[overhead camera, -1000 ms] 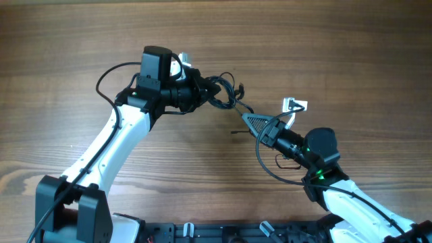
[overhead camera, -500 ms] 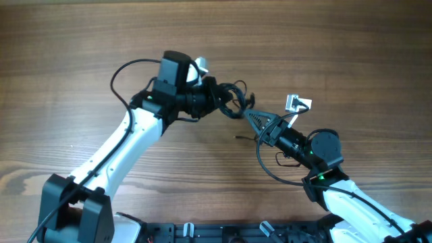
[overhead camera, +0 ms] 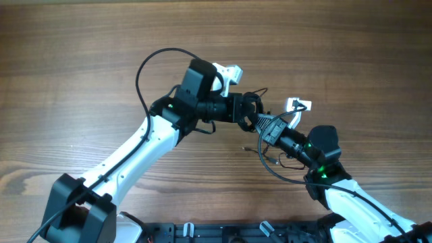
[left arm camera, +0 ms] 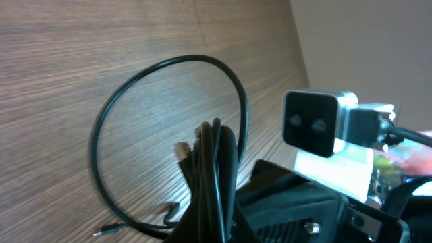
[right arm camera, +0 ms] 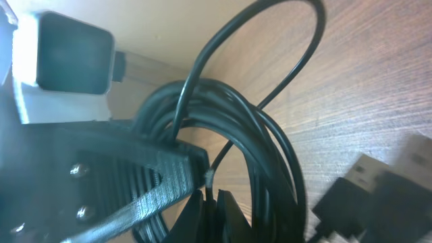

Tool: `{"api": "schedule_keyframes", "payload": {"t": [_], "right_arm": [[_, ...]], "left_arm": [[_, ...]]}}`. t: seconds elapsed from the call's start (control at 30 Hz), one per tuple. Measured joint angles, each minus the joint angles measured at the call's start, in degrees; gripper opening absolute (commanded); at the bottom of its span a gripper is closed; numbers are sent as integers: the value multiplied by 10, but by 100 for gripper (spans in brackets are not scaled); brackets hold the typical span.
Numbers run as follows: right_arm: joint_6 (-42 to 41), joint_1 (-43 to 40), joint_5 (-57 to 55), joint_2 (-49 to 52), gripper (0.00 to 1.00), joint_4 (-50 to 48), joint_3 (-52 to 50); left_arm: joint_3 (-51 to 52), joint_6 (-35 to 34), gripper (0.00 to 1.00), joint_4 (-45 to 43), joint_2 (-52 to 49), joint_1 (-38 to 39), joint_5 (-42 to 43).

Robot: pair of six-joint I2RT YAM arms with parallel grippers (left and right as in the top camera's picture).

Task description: Untangle cables

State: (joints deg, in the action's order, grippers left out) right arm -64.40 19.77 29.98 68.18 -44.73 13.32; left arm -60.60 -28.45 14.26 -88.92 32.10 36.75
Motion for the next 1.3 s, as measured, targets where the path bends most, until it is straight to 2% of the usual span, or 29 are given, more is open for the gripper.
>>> {"api": "schedule_keyframes", "payload": {"t": [0.07, 0.2, 0.3, 0.33, 0.43, 0.53, 0.6, 0.77, 0.83, 0.93, 1.03, 1.3], "right_arm": [[0, 0, 0, 0, 5, 3, 0], [-3, -2, -1, 0, 28, 4, 0], [-2, -6, -5, -1, 56, 8, 0], [-1, -7, -4, -1, 62, 10, 0], [-2, -9, -5, -2, 73, 12, -1], [-4, -10, -4, -1, 75, 12, -1], [-1, -10, 0, -1, 83, 12, -1], [88, -28, 37, -1, 88, 17, -1], [119, -61, 47, -1, 95, 24, -1], [155, -98, 49, -1, 96, 26, -1], [176, -101, 47, -1, 96, 37, -1], [183, -101, 47, -1, 98, 73, 0]], "left_arm": [[0, 3, 4, -7, 0, 10, -7], [0, -2, 4, -35, 1, 31, -18], [0, -32, 4, -56, 1, 32, -22], [0, -40, 4, -60, 1, 31, -31], [0, -51, 4, -66, 1, 24, -33], [0, -89, 4, -62, 1, 11, -22], [0, -101, 4, -57, 1, 3, -17], [0, -113, 4, -14, 1, -43, 1], [0, -113, 4, 12, 1, -61, 12], [0, -113, 4, 23, 1, -68, 33], [0, -113, 4, 23, 1, -68, 67], [0, -104, 4, 35, 1, -68, 137]]}}
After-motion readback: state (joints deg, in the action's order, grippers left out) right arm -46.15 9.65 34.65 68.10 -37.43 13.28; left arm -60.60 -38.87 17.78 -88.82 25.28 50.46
